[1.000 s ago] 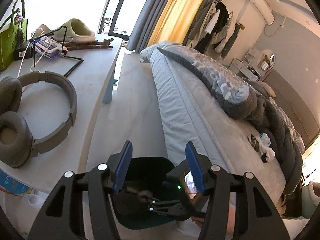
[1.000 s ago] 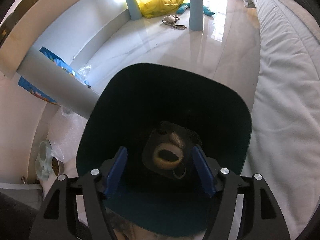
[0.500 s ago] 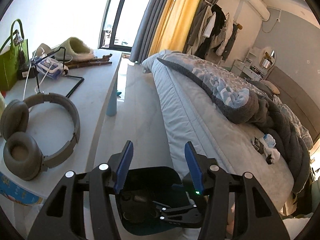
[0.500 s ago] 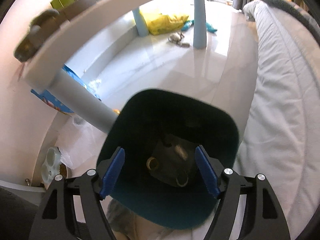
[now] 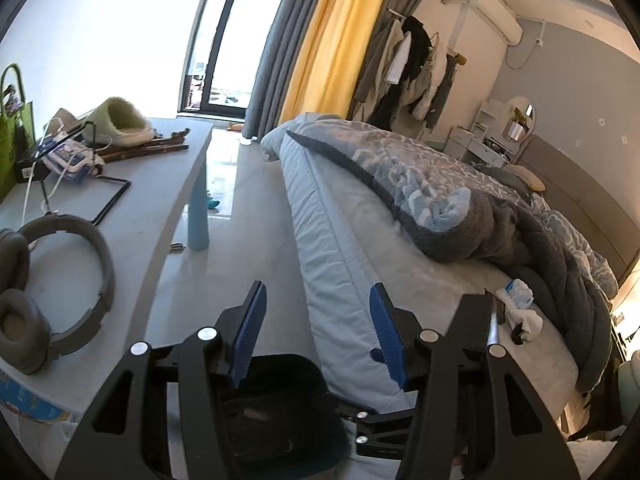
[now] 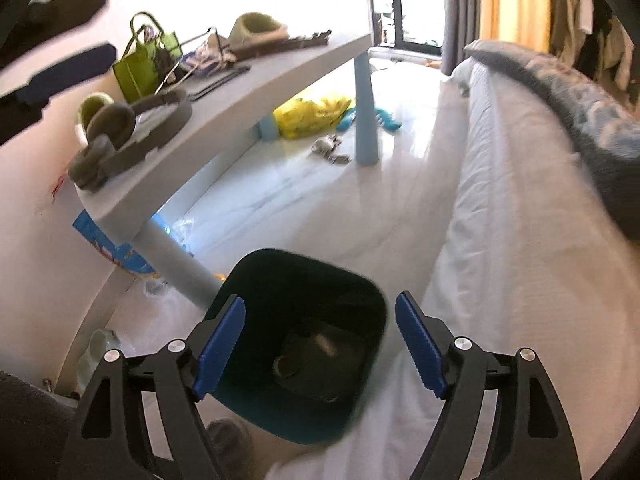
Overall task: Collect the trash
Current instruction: 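Move both open tools back over the bed toward the socks and packet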
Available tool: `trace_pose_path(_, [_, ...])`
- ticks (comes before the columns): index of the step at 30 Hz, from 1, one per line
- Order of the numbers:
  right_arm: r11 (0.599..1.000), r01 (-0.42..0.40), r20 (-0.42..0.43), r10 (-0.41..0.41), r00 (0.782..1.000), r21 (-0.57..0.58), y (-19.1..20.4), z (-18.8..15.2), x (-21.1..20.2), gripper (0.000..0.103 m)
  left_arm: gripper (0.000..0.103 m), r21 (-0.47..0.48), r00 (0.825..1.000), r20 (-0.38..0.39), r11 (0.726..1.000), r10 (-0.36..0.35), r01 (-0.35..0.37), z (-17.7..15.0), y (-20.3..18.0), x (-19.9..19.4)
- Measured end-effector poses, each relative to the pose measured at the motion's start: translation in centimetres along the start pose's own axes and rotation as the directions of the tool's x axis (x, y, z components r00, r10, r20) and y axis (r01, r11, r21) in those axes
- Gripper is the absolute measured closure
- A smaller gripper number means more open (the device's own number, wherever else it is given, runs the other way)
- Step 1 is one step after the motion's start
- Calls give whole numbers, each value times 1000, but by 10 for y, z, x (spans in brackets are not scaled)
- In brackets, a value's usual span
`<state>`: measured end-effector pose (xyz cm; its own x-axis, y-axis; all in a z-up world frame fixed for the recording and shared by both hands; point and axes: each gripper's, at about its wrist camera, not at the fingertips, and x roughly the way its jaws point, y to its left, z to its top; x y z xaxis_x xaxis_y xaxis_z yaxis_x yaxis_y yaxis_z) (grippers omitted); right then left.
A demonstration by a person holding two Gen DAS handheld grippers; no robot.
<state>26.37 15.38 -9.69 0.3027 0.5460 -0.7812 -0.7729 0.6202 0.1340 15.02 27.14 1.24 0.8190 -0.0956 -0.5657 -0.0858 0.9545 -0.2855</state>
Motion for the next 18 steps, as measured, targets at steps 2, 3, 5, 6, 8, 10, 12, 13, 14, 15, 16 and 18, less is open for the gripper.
trace_pose_path(2, [1000, 10, 18, -10, 1000, 4, -8, -2, -10, 24, 42, 13, 1000, -4, 1000, -11, 11, 0, -9, 5])
trace_pose_path(3, [1000, 15, 24, -15, 1000, 6, -12, -3, -15, 24, 41, 18, 1000, -4, 1000, -13, 13, 1, -15, 8])
trace_pose_path(5, [999, 31, 42, -32, 999, 17, -22, -6, -26, 23, 38, 22, 1000, -4, 1000, -22, 23, 0, -25, 13])
trace_pose_path(6, [999, 34, 46, -35, 998, 22, -26, -9, -30, 23, 37, 23, 1000, -4, 999, -27, 27, 0, -28, 15])
trace_pose_path(8, [998, 45, 59, -47, 997, 36, -34, -10, -39, 23, 35, 28, 999, -8, 999, -39, 40, 1, -37, 21])
trace_pose_path(10, [997, 65, 70, -68, 995, 40, -43, -12, -48, 22, 35, 38, 999, -16, 998, -50, 50, 0, -49, 28])
trace_pose_path(12, [994, 103, 83, -106, 991, 43, -56, -15, -59, 22, 34, 49, 998, -16, 997, -63, 63, 0, -58, 31])
trace_pose_path(13, [993, 112, 88, -116, 989, 49, -61, -16, -64, 22, 33, 55, 997, -17, 996, -69, 70, -1, -64, 34])
trace_pose_path(14, [992, 116, 92, -121, 988, 55, -67, -17, -67, 21, 33, 59, 997, -19, 995, -76, 77, -1, -69, 36])
trace_pose_path(15, [990, 123, 97, -129, 987, 66, -74, -19, -73, 21, 32, 61, 996, -20, 995, -82, 83, -1, -72, 38])
trace_pose_path(16, [989, 128, 100, -135, 986, 72, -79, -20, -76, 21, 32, 65, 996, -23, 994, -86, 87, -2, -76, 41])
trace_pose_path(18, [986, 141, 104, -150, 983, 88, -90, -24, -82, 21, 32, 69, 995, -35, 993, -92, 95, -3, -84, 49])
